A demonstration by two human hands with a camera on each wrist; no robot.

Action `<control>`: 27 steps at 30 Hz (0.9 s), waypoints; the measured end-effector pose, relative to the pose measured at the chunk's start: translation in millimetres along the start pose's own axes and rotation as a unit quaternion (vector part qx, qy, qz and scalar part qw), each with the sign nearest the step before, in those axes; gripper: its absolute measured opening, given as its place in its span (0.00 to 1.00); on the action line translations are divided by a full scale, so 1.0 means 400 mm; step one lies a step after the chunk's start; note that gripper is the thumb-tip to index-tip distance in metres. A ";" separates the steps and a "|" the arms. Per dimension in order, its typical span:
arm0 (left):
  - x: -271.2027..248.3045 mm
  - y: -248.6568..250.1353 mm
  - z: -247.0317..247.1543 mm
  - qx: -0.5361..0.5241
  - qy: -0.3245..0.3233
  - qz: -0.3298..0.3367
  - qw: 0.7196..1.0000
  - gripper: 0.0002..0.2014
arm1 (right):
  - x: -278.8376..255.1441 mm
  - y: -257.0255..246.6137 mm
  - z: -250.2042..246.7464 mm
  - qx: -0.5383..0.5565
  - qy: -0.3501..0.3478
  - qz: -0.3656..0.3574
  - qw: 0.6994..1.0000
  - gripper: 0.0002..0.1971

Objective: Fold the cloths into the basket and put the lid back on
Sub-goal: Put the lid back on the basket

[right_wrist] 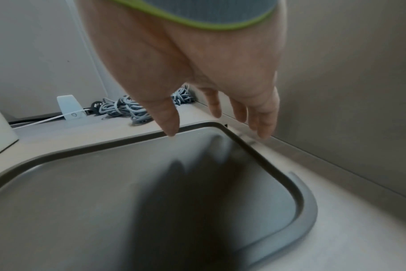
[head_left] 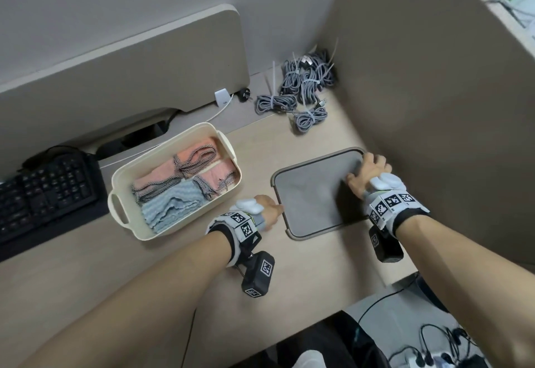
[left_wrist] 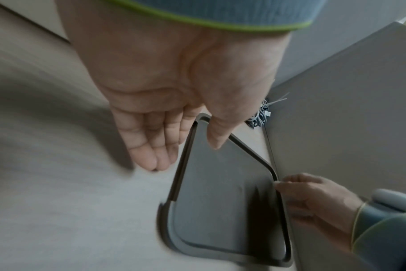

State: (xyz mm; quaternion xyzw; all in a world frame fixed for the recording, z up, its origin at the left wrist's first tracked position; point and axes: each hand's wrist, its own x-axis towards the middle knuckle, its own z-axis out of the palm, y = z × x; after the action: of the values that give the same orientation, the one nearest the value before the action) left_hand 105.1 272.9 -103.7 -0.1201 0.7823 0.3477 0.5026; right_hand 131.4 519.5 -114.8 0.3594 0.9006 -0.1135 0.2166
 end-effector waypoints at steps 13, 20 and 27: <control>-0.064 0.053 -0.017 -0.119 0.036 -0.011 0.992 0.15 | 0.011 -0.023 -0.082 -0.029 -0.056 0.040 0.997 0.22; -0.161 0.075 -0.162 -0.135 0.100 0.048 0.985 0.08 | 0.033 -0.121 -0.135 0.048 -0.062 -0.021 0.997 0.24; -0.217 -0.028 -0.361 -0.129 0.215 0.073 0.965 0.16 | -0.120 -0.357 -0.207 0.084 -0.040 -0.128 0.987 0.21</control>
State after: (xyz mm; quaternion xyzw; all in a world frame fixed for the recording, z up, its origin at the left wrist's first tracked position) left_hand 50.1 154.5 3.6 -0.1985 0.8271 0.4474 0.2765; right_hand 37.7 418.5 -12.3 0.2533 0.9171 -0.2299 0.2049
